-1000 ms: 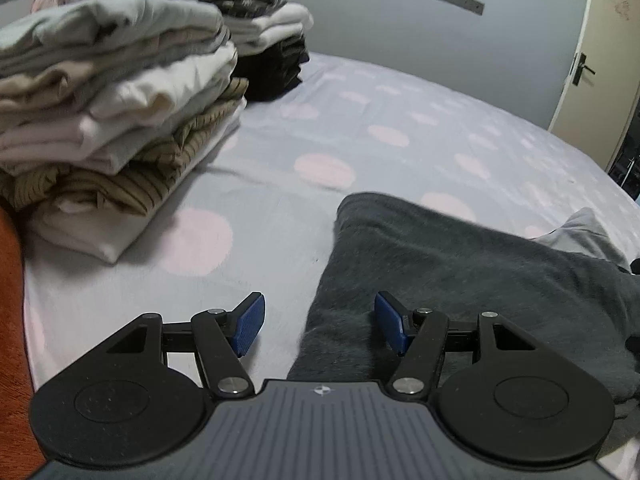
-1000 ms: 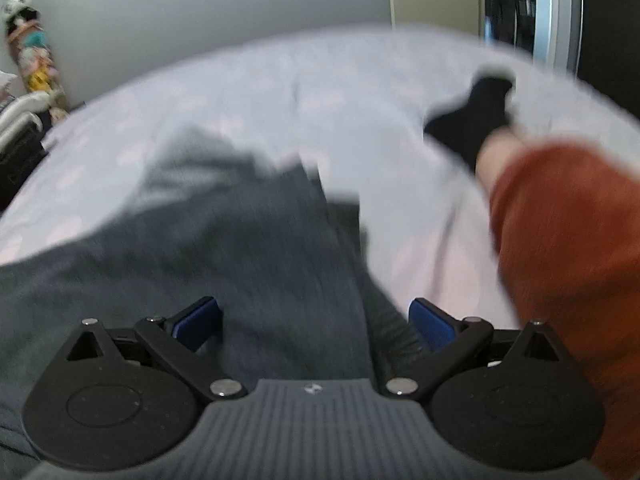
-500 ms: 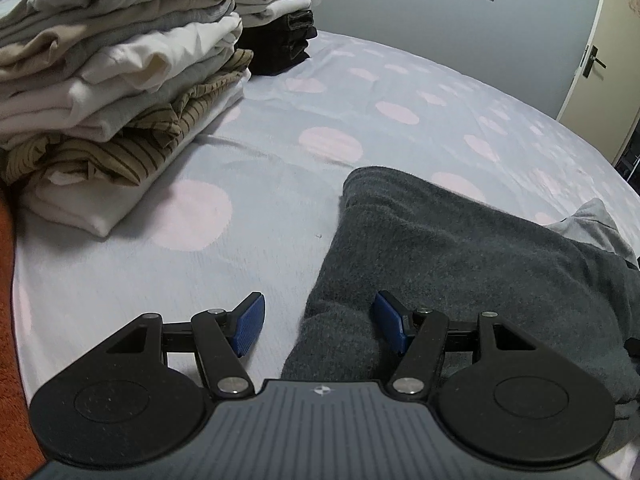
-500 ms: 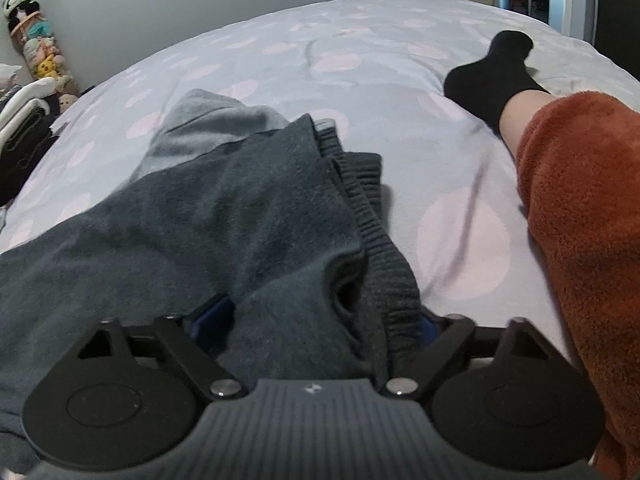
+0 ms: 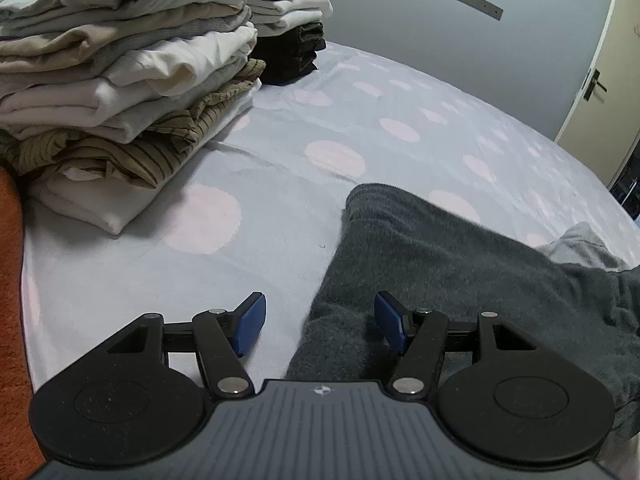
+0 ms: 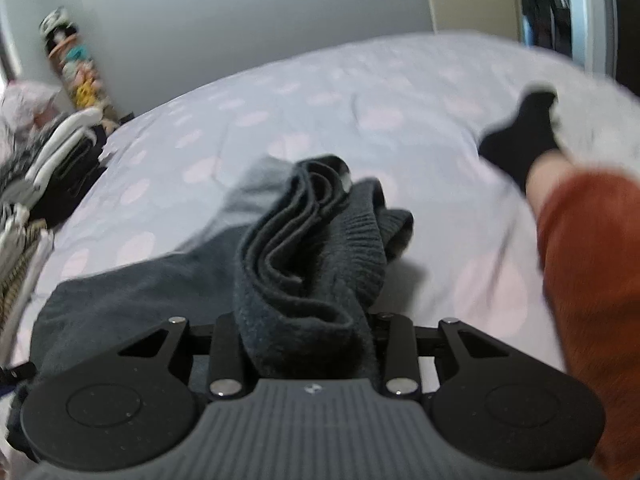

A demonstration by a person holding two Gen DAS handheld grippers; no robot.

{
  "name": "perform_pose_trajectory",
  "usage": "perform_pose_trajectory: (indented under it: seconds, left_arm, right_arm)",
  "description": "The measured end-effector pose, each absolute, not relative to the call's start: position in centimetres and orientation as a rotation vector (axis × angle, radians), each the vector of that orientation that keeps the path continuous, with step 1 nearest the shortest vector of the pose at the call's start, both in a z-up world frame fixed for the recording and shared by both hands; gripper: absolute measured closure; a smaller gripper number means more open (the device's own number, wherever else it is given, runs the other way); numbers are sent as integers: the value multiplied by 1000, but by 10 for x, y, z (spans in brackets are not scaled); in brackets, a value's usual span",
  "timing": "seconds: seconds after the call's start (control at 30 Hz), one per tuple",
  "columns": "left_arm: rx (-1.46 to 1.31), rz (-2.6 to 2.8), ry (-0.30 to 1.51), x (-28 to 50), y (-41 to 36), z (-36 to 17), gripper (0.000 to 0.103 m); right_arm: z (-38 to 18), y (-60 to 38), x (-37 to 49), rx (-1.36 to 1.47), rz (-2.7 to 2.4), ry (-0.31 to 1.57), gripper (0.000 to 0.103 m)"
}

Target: Fold clothes

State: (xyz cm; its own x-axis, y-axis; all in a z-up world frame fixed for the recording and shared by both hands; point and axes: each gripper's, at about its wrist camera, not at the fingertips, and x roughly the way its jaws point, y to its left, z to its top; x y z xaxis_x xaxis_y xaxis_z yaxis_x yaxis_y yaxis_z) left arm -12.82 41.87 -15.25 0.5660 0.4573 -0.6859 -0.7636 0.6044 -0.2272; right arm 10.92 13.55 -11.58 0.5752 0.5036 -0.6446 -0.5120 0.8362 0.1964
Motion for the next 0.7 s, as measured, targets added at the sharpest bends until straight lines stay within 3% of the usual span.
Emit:
perform_pose_trajectory:
  seconds: [0.3, 0.5, 0.7]
  left_arm:
    - [-605, 762, 564, -145, 426, -142, 32]
    - [-649, 764, 549, -152, 435, -140, 33]
    - [-660, 772, 533, -158, 440, -137, 33]
  right_arm:
    - [-64, 231, 47, -358, 712, 532, 66]
    - [-59, 290, 9, -397, 833, 554, 66]
    - [-90, 338, -27, -462, 937, 644, 67]
